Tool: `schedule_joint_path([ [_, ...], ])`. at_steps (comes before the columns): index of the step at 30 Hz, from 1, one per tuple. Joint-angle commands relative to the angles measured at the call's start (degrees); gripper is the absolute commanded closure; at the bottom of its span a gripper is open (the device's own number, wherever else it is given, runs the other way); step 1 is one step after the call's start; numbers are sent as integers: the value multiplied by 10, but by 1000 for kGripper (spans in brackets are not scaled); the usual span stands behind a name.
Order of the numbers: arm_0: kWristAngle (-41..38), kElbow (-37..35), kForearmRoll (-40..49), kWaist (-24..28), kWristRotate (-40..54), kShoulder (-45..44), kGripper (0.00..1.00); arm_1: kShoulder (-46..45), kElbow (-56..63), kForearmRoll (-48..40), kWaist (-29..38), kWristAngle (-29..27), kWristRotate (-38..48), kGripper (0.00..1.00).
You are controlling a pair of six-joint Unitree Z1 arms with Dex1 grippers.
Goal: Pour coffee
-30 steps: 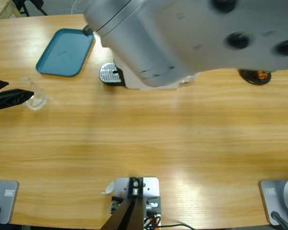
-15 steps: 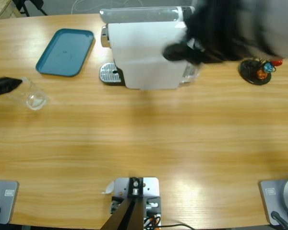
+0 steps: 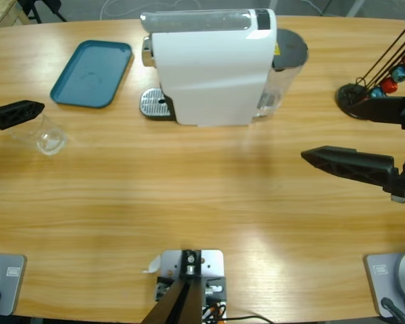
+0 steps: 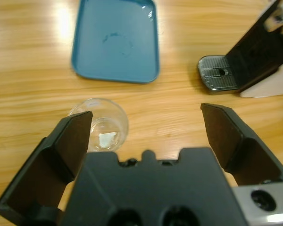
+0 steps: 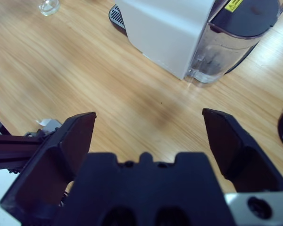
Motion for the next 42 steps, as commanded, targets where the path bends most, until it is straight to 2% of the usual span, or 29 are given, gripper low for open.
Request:
schedule_joint_path([
  [1,34,19,-19,37,-23,38,0,-8,30,-21,-4,20,7,0],
  [6,34,20,-20,69,-47,66,0,-19,37,-22,-4,21,7,0],
  [11,37,33,-26,70,-80,89,0,-22,45,-22,-4,23,7,0],
  [33,35,36,-41,70,-109,191,0,-29,43,-11,-4,33,-6,1],
  [36,34,36,-41,70,-111,193,72,-30,43,-11,-4,33,-6,4],
  [40,34,35,-45,70,-111,204,80,-34,46,-8,-3,33,-6,4],
  [42,34,35,-50,70,-111,209,117,-41,46,-3,-4,33,-7,4],
])
